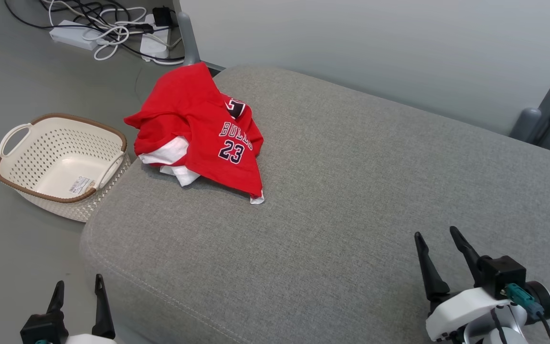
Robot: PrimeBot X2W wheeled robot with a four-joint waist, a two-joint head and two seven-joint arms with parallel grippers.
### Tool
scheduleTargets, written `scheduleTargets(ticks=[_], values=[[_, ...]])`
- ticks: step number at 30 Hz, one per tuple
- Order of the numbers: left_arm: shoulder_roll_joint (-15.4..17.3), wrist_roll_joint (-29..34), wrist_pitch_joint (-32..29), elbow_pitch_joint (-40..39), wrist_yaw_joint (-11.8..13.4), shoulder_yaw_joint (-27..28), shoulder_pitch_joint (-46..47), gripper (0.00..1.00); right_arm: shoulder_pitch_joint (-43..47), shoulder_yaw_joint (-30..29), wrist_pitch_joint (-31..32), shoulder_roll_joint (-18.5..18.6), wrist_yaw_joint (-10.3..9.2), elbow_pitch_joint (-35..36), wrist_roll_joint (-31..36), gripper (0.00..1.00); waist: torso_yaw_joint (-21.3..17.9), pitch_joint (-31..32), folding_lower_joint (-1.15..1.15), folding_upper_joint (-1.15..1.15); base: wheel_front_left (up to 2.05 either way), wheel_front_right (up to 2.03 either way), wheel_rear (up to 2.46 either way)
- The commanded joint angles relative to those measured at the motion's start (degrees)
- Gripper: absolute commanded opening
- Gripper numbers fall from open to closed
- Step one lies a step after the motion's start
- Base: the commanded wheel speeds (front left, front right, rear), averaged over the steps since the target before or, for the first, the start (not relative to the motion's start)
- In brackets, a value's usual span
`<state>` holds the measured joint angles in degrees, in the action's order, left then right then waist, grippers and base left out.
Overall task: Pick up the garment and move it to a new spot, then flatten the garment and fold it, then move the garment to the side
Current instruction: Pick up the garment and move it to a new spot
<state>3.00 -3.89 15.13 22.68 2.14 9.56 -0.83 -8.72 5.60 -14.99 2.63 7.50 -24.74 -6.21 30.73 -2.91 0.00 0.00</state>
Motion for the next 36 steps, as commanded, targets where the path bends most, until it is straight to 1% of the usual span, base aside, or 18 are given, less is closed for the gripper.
scheduleTargets(ticks=[1,4,8,10,13,18,21,24,26,32,34,36], values=[[0.1,-0.6,0.0,0.3,-0.4,-0.1,1.3,1.00,0.1,-0.6,-0.3,0.5,-0.01,-0.2,-0.4,1.00,-0.1,-0.3,0.00,0.00,0.00,0.00,0.00],[0.0,-1.5,0.0,2.4,-2.0,-0.5,3.1,1.00,1.1,-1.7,-0.3,0.5,-0.01,0.2,-0.1,1.00,-0.4,-1.1,0.00,0.00,0.00,0.00,0.00],[0.0,-3.1,0.0,4.8,-3.1,0.3,7.4,1.00,-0.1,-1.6,-0.3,1.2,-0.01,1.0,0.3,1.00,-3.1,-4.3,0.00,0.00,0.00,0.00,0.00],[-0.1,-3.8,0.0,5.9,-3.4,0.1,9.9,1.00,-0.8,-0.9,-0.3,2.5,-0.01,1.2,0.5,1.00,-4.6,-6.2,0.00,0.00,0.00,0.00,0.00],[0.0,-3.9,0.0,7.9,-4.7,0.2,14.6,1.00,-2.2,-0.6,-0.3,4.0,-0.01,1.7,1.4,1.00,-6.7,-9.1,0.00,0.00,0.00,0.00,0.00],[2.4,-3.0,0.0,12.8,-6.2,1.2,24.2,1.00,-4.5,1.1,-0.3,6.3,-0.01,3.4,1.1,1.00,-10.0,-13.6,0.00,0.00,0.00,0.00,0.00],[4.1,-2.4,0.0,15.1,-6.7,1.1,29.6,1.00,-5.7,1.9,-0.3,7.3,-0.01,4.1,0.7,1.00,-11.9,-16.1,0.00,0.00,0.00,0.00,0.00],[6.5,-2.3,0.0,19.2,-7.5,1.3,34.8,1.00,-6.6,2.9,-0.3,7.8,-0.01,3.8,-0.1,1.00,-13.6,-18.0,0.00,0.00,0.00,0.00,0.00],[6.8,-2.0,0.0,20.3,-7.5,1.1,36.4,1.00,-6.9,3.2,-0.3,7.9,-0.01,3.7,-0.2,1.00,-14.0,-18.6,0.00,0.00,0.00,0.00,0.00],[10.2,-2.2,-0.1,32.3,-7.9,0.7,45.6,1.00,-7.5,4.3,-0.1,8.9,-0.02,2.7,-0.9,1.00,-16.7,-21.4,0.00,0.00,0.00,0.00,0.00],[11.4,-2.1,-0.5,35.9,-7.2,0.7,47.9,1.00,-7.7,4.5,-0.1,9.2,-0.03,2.3,-1.2,1.00,-17.6,-22.0,0.00,0.00,0.00,0.00,0.00],[12.4,-1.9,-2.1,39.7,-6.0,0.7,49.7,1.00,-7.8,4.6,0.0,9.5,-0.07,1.8,-1.5,1.00,-18.3,-22.6,0.00,0.00,0.00,0.00,0.00]])
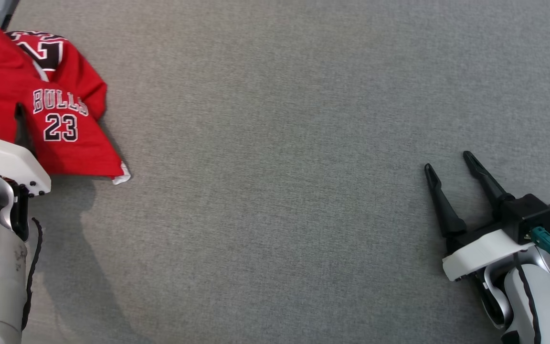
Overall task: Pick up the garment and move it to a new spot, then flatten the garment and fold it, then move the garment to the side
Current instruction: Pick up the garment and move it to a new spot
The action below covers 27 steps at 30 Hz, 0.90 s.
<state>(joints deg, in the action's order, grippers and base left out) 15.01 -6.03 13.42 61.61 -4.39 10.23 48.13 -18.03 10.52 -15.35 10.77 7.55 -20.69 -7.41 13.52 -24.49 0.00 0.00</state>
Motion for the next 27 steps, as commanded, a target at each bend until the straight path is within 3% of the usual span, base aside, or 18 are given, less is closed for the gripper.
scheduleTargets(ticks=[1,7,8,9,18,27], values=[[0.7,0.0,-1.2,2.4,1.0,0.3,1.6,1.00,1.6,-0.3,0.4,1.4,-0.14,-2.5,-0.5,1.00,-1.4,-1.2,0.00,0.00,0.00,0.00,0.00],[0.7,-2.7,-5.0,9.1,1.9,2.0,4.0,1.00,1.6,0.0,0.6,1.6,-0.15,-3.9,-1.1,1.00,-2.7,-1.5,0.00,0.00,0.00,0.00,0.00],[0.5,-3.5,-5.0,9.6,1.5,2.5,3.9,0.45,1.8,0.0,0.6,1.3,-0.15,-4.0,-1.1,1.00,-2.9,-1.2,0.00,0.00,0.00,0.00,0.00],[0.7,-3.8,-4.7,9.8,1.6,2.8,3.8,0.00,1.8,0.1,0.6,1.0,-0.15,-4.2,-1.1,1.00,-3.0,-0.9,0.00,0.00,0.00,0.00,0.00],[1.2,-1.7,1.3,6.3,-1.1,-0.8,4.8,0.00,3.2,-0.4,0.3,-1.9,-0.07,-3.9,-2.8,1.00,-4.5,6.3,0.00,0.00,0.00,0.00,0.00],[-5.7,-0.4,1.8,-7.0,-3.1,-7.9,0.6,0.00,8.0,-1.4,0.2,-5.4,-0.07,-4.4,-3.8,1.00,-7.8,15.7,0.00,0.00,0.00,0.00,0.00]])
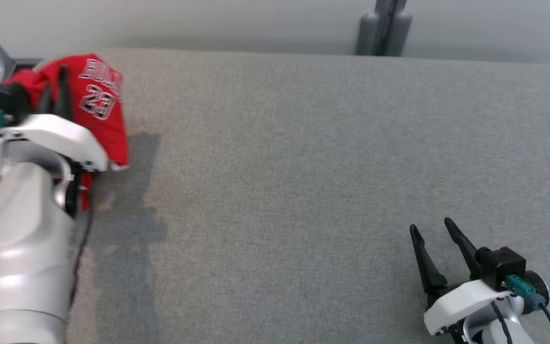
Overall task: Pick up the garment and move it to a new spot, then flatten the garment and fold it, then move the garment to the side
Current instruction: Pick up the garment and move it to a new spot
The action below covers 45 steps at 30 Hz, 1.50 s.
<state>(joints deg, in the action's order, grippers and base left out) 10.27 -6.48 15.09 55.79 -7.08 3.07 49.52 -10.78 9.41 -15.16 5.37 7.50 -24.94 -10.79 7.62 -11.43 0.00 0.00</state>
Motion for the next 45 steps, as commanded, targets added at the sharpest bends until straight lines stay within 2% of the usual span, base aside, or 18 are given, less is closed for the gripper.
scheduleTargets(ticks=[1,5,6,9,13,15,17,21,24,25,26,27,30,33,38,45], values=[[-1.8,-0.2,0.1,-2.4,-0.4,-1.5,-1.2,0.00,1.1,-0.2,0.0,-0.3,-0.02,-0.2,-0.5,1.00,-2.4,3.4,0.00,0.00,0.00,0.00,0.00],[-5.8,-2.3,0.1,-6.1,-0.5,-8.7,-4.4,0.00,2.2,-0.6,0.0,-1.1,-0.02,-0.4,-0.8,1.00,-4.4,5.3,0.00,0.00,0.00,0.00,0.00],[-5.8,-2.3,0.1,-6.1,-0.5,-8.7,-4.4,0.00,2.2,-0.6,0.0,-1.1,-0.02,-0.4,-0.8,1.00,-4.4,5.3,0.00,0.00,0.00,0.00,0.00],[-6.7,-6.8,0.1,-8.6,-0.4,-14.0,-6.2,0.00,2.7,-0.5,0.0,-1.6,-0.02,-0.5,-0.8,1.00,-6.1,6.2,0.00,0.00,0.00,0.00,0.00],[-7.5,-13.3,0.1,-12.4,-0.4,-27.5,-10.1,0.00,3.1,-1.1,0.0,-1.9,-0.02,-0.4,-1.6,1.00,-8.7,6.4,0.00,0.00,0.00,0.00,0.00],[-7.0,-17.4,0.1,-14.5,-0.4,-32.6,-10.9,0.00,3.1,-1.0,0.0,-2.2,-0.02,-0.3,-2.0,1.00,-9.9,6.3,0.00,0.00,0.00,0.00,0.00],[-7.0,-20.8,0.1,-16.1,0.5,-37.2,-12.0,0.00,3.3,-0.8,0.0,-2.3,-0.02,-0.5,-2.1,1.00,-11.0,6.2,0.00,0.00,0.00,0.00,0.00],[-7.3,-23.7,0.1,-19.0,3.4,-45.3,-13.7,0.00,3.1,-0.7,0.0,-2.3,-0.02,-0.7,-2.3,1.00,-12.6,5.6,0.00,0.00,0.00,0.00,0.00],[-7.0,-24.0,0.1,-19.8,5.8,-47.1,-14.2,0.00,2.6,-0.9,0.0,-2.3,-0.02,-0.7,-2.3,1.00,-13.1,5.2,0.00,0.00,0.00,0.00,0.00],[-7.1,-23.6,0.1,-19.2,6.7,-47.3,-14.8,0.00,2.5,-0.9,0.0,-2.3,-0.02,-0.7,-2.3,1.00,-13.2,5.2,0.00,0.00,0.00,0.00,0.00],[-7.1,-23.7,0.1,-18.4,7.4,-47.0,-15.8,0.44,2.5,-0.9,0.0,-2.3,-0.02,-0.7,-2.5,1.00,-13.3,5.2,0.00,0.00,0.00,0.00,0.00],[-7.2,-23.2,0.1,-17.6,8.0,-46.5,-16.3,1.00,2.5,-0.9,0.0,-2.3,-0.02,-0.7,-2.6,1.00,-13.3,5.2,0.00,0.00,0.00,0.00,0.00],[-7.1,-21.5,0.1,-15.7,9.3,-43.4,-18.1,1.00,2.7,-1.1,0.0,-2.3,-0.02,-0.5,-2.9,1.00,-13.3,5.7,0.00,0.00,0.00,0.00,0.00],[-5.6,-19.5,0.1,-16.4,10.5,-38.8,-22.2,1.00,3.2,-1.7,0.0,-2.3,-0.02,-0.3,-3.0,1.00,-13.0,6.5,0.00,0.00,0.00,0.00,0.00],[-3.2,-15.9,0.1,-21.9,12.6,-29.1,-30.6,1.00,4.5,-2.6,0.0,-2.3,-0.02,0.3,-2.8,1.00,-12.0,8.4,0.00,0.00,0.00,0.00,0.00],[-1.8,-9.9,0.1,-29.8,13.0,-17.0,-43.3,1.00,6.6,-2.7,0.0,-2.3,-0.02,0.5,-2.6,1.00,-10.3,11.4,0.00,0.00,0.00,0.00,0.00]])
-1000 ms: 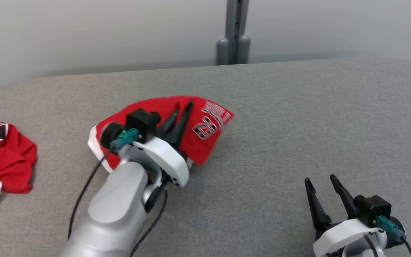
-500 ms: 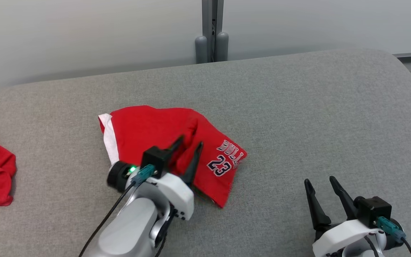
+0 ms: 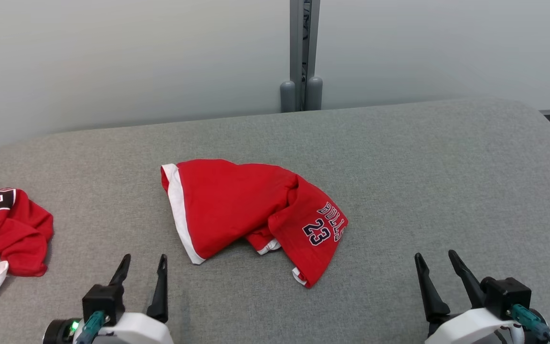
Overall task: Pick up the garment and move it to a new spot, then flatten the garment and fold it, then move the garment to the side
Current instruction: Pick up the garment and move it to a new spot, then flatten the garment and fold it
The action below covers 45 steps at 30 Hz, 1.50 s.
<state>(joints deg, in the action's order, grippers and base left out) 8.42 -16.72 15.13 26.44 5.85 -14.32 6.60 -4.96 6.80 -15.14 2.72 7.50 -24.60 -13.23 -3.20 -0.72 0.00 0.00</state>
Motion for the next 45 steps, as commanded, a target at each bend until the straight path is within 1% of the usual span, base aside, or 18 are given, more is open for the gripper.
scheduleTargets(ticks=[1,4,5,8,11,16,21,27,32,37,39,41,42,44,45], values=[[-0.2,1.1,0.0,-1.6,0.3,2.1,-1.9,1.00,1.0,-0.2,0.0,0.4,-0.02,0.1,-0.4,1.00,0.8,1.0,0.00,0.00,0.00,0.00,0.00],[-1.2,3.3,0.0,-4.3,0.6,6.4,-6.7,1.00,1.7,-0.1,0.0,0.3,-0.02,0.0,-0.5,1.00,1.4,2.2,0.00,0.00,0.00,0.00,0.00],[-1.2,3.3,0.0,-4.3,0.6,6.4,-6.7,1.00,1.7,-0.1,0.0,0.3,-0.02,0.0,-0.5,1.00,1.4,2.2,0.00,0.00,0.00,0.00,0.00],[-2.2,5.2,0.0,-5.6,-0.7,9.2,-9.9,1.00,2.3,0.0,0.0,0.4,-0.02,0.1,-2.3,1.00,1.6,2.8,0.00,0.00,0.00,0.00,0.00],[-3.3,6.8,0.0,-6.1,-1.8,10.7,-12.3,1.00,2.7,0.5,0.0,0.3,-0.02,-0.5,-2.3,1.00,1.7,3.2,0.00,0.00,0.00,0.00,0.00],[-4.7,8.4,0.0,-5.8,-3.0,12.0,-13.3,1.00,3.0,0.8,0.0,0.4,-0.02,-1.3,-1.7,1.00,2.0,3.5,0.00,0.00,0.00,0.00,0.00],[-5.2,9.3,0.0,-5.3,-4.0,12.4,-12.4,1.00,3.1,1.1,0.0,0.4,-0.02,-1.2,-1.4,1.00,2.4,3.3,0.00,0.00,0.00,0.00,0.00],[-5.4,9.5,0.0,-4.9,-4.8,12.2,-11.7,1.00,2.0,3.5,0.0,0.3,-0.02,-1.4,-1.2,1.00,4.5,2.2,0.00,0.00,0.00,0.00,0.00],[-5.4,8.5,0.0,-4.4,-5.0,10.5,-10.6,1.00,-0.4,9.8,0.0,0.3,-0.02,-1.5,-3.2,1.00,8.6,0.3,0.00,0.00,0.00,0.00,0.00],[-5.4,8.3,0.0,-3.6,-5.2,7.8,-8.9,1.00,-5.4,16.3,0.0,0.4,-0.02,-2.3,-6.0,1.00,14.7,-2.9,0.00,0.00,0.00,0.00,0.00],[-5.4,8.1,0.0,-3.6,-4.9,7.0,-8.5,1.00,-8.0,18.5,0.0,0.4,-0.02,-3.1,-6.7,1.00,17.2,-4.0,0.00,0.00,0.00,0.00,0.00],[-5.4,7.8,0.0,-3.5,-4.8,6.3,-8.2,1.00,-10.1,19.8,0.0,0.4,-0.02,-4.4,-7.6,1.00,19.8,-5.0,0.00,0.00,0.00,0.00,0.00],[-5.5,7.8,0.0,-3.3,-4.8,5.5,-7.9,1.00,-12.4,20.2,0.0,0.4,-0.02,-5.9,-8.5,1.00,22.3,-6.0,0.00,0.00,0.00,0.00,0.00],[-5.5,7.5,0.0,-3.2,-4.7,4.7,-7.7,1.00,-13.7,19.9,0.0,0.4,-0.02,-8.0,-10.6,1.00,24.5,-6.9,0.00,0.00,0.00,0.00,0.00],[-5.5,7.5,0.0,-3.2,-4.7,4.7,-7.7,1.00,-13.7,19.9,0.0,0.4,-0.02,-8.0,-10.6,1.00,24.5,-6.9,0.00,0.00,0.00,0.00,0.00]])
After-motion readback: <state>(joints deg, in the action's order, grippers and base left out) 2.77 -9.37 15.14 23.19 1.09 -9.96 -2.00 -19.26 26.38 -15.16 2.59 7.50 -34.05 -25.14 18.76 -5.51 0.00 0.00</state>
